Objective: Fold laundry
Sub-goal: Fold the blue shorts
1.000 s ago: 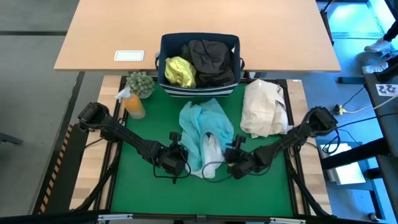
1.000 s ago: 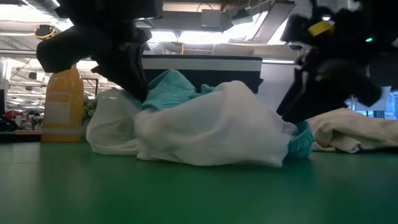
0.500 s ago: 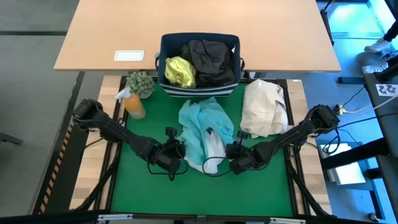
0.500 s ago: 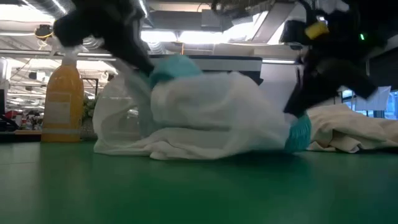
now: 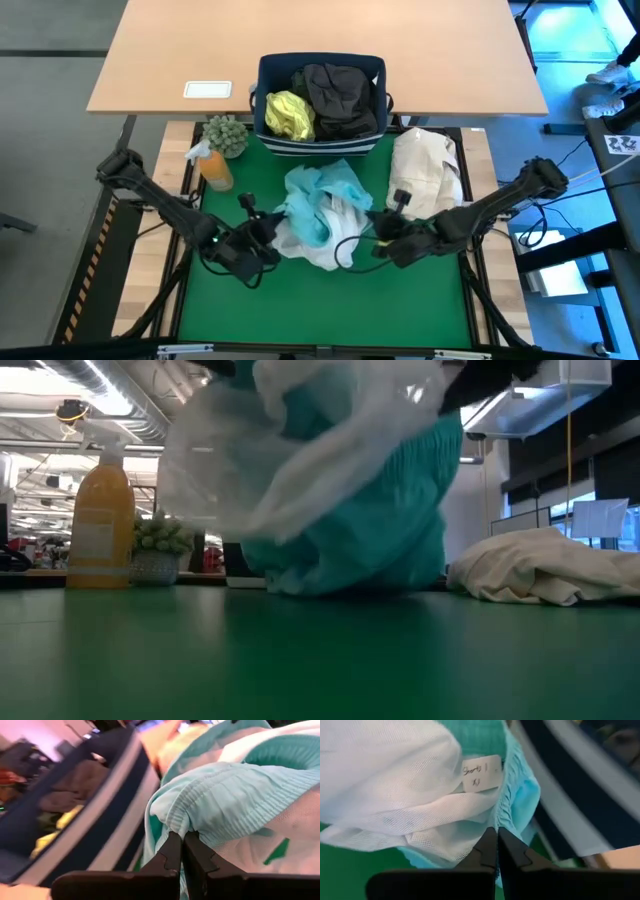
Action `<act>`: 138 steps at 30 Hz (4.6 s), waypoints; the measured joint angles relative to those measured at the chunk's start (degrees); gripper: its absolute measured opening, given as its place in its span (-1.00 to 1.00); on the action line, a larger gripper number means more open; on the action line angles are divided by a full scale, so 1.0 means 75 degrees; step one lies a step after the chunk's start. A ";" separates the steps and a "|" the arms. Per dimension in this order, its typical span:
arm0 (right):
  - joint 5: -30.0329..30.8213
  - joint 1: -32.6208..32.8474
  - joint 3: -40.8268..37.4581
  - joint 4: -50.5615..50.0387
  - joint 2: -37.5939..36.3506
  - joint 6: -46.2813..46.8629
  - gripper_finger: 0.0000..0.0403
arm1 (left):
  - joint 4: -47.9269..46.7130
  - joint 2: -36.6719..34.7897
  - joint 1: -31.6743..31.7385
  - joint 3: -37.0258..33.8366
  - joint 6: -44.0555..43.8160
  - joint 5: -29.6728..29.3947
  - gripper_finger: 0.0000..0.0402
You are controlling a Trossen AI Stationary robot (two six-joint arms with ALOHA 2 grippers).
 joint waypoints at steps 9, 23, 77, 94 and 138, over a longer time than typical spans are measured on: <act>0.0867 0.0000 0.0130 0.0000 -0.0850 -0.0627 -0.99 | -0.0007 -0.0415 -0.0272 0.0000 -0.0521 -0.1553 -1.00; 0.1424 0.0000 0.0136 -0.0453 -0.1560 -0.0558 -1.00 | -0.3142 -0.0776 -0.0141 0.0006 -0.3993 -0.0824 -1.00; 0.1024 -0.0009 0.0136 -0.0164 -0.1670 -0.0419 -1.00 | 0.2014 0.2932 0.0787 0.0003 0.0985 0.4326 -0.36; 0.0887 -0.0009 0.0136 -0.0164 -0.1664 -0.0418 -1.00 | 0.2704 0.3519 0.0912 -0.0003 0.1603 0.4413 0.25; 0.0296 -0.0007 0.0136 -0.0408 -0.1661 -0.0832 -1.00 | -0.0108 0.3026 0.1178 0.0711 0.0542 0.1444 -0.99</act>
